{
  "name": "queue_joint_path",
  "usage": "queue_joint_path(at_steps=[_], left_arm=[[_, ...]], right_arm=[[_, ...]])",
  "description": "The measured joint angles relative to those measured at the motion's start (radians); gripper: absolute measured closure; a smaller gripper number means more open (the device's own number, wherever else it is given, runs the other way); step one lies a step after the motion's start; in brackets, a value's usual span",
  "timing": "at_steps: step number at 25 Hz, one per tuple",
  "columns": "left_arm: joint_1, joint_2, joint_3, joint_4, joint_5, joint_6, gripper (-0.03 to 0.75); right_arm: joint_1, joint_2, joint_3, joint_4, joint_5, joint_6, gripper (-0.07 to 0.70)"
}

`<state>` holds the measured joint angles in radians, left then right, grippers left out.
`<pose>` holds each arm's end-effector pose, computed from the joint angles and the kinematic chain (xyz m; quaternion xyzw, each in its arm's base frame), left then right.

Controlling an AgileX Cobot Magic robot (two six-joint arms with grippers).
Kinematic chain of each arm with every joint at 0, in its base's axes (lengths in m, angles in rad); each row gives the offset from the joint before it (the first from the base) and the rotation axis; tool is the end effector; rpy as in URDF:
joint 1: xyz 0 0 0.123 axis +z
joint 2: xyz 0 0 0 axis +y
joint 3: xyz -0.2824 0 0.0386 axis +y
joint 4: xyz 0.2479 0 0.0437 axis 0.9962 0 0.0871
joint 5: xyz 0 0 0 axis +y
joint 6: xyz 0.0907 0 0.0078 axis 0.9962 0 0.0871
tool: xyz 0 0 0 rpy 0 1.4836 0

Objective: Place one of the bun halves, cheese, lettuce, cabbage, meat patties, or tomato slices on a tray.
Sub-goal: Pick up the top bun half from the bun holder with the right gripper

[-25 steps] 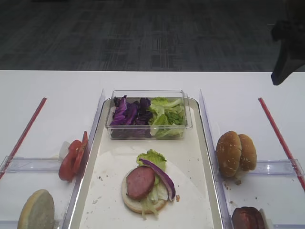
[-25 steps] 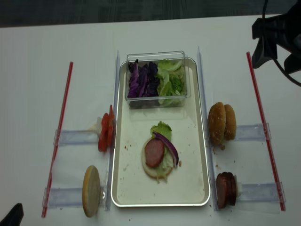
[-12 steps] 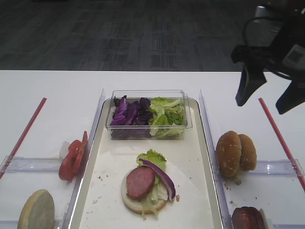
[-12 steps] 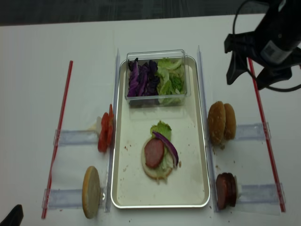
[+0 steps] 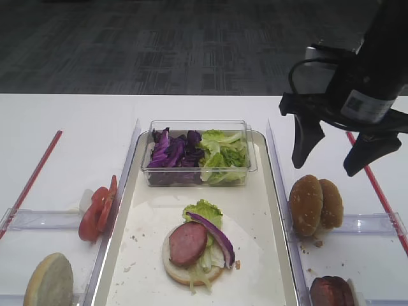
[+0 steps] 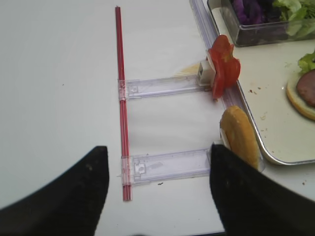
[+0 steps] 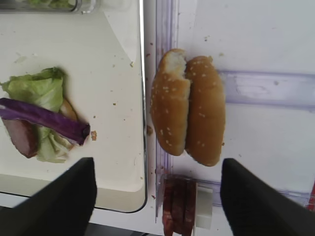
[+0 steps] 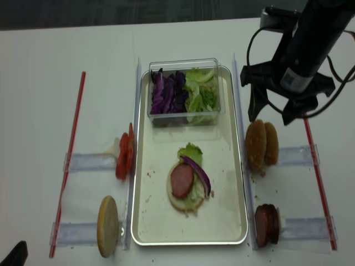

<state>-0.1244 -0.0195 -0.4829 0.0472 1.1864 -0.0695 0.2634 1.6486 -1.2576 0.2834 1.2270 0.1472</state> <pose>-0.0111 0.0054 0.2626 0.0218 0.8832 -0.0219 0.4679 0.2938 0.1041 0.2598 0.0126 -0.9907 -0.1351 0.0079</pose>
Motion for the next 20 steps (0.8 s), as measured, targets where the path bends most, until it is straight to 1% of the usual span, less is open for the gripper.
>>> queue_joint_path(at_steps=[8,13,20], left_arm=[[0.000,0.000,0.000,0.000,0.000,0.000,0.293],[0.000,0.000,0.000,0.000,0.000,0.000,0.293],[0.000,0.000,0.000,0.000,0.000,0.000,0.293]], right_arm=[[0.000,0.067,-0.001,0.028,-0.014,0.000,0.092],[0.000,0.076,-0.001,0.030,-0.043,0.000,0.092],[0.000,0.120,-0.001,0.064,-0.049,-0.020,0.093]])
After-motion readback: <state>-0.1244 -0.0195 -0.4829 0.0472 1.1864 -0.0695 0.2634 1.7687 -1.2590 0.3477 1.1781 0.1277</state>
